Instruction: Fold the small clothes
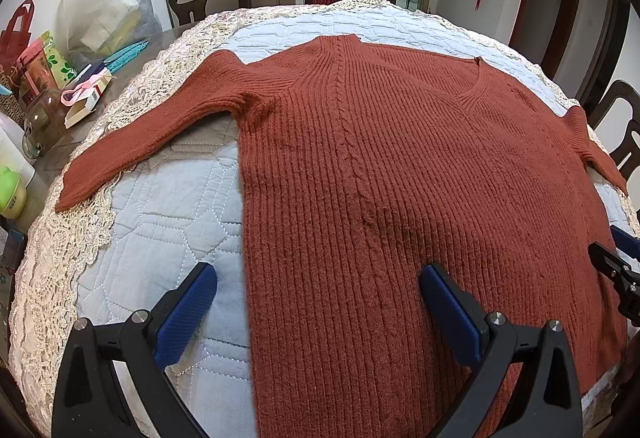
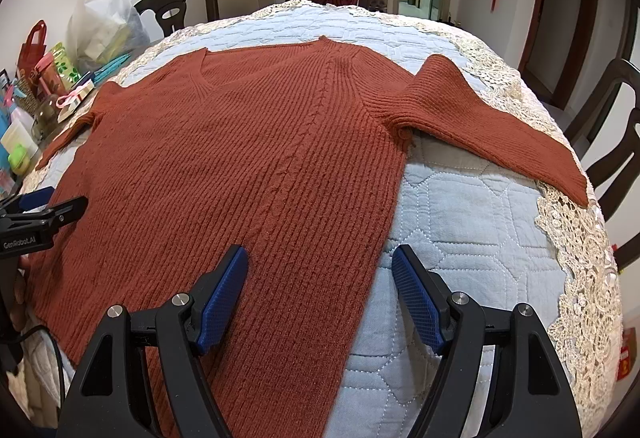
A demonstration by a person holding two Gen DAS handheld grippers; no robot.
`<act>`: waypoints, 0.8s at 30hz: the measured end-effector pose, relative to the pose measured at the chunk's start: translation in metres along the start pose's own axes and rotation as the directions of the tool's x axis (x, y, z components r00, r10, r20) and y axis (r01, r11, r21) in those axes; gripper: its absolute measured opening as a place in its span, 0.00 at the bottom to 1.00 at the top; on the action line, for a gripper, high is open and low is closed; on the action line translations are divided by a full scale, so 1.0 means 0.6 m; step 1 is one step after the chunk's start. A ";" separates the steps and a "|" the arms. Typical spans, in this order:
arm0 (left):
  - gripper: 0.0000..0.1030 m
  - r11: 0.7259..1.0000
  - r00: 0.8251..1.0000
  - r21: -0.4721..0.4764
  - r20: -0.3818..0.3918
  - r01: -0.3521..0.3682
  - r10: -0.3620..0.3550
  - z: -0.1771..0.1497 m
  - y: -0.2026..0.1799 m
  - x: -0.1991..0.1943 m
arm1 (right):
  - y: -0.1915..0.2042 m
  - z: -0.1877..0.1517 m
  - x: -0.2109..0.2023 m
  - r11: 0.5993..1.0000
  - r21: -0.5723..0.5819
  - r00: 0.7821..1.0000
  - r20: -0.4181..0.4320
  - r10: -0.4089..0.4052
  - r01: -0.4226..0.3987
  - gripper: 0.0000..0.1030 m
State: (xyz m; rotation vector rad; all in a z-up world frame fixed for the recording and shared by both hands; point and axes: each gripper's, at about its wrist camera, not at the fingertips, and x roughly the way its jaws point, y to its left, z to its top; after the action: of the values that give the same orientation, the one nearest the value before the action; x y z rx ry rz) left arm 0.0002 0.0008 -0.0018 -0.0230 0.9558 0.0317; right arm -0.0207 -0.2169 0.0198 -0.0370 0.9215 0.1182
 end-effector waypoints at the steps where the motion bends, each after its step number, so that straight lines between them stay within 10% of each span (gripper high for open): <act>1: 1.00 1.000 1.000 0.000 -0.001 -0.001 0.001 0.000 0.000 0.000 | 0.000 0.000 0.000 1.000 0.001 1.000 0.001 0.001 -0.001 0.72; 24: 1.00 1.000 1.000 0.002 0.004 0.000 0.000 -0.001 -0.001 -0.001 | -0.001 -0.001 -0.001 1.000 0.005 1.000 0.002 0.008 -0.008 0.72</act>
State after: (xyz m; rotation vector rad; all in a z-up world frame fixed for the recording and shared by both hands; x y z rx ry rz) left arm -0.0004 0.0000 -0.0018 -0.0211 0.9522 0.0310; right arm -0.0214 -0.2179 0.0196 -0.0289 0.9198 0.1233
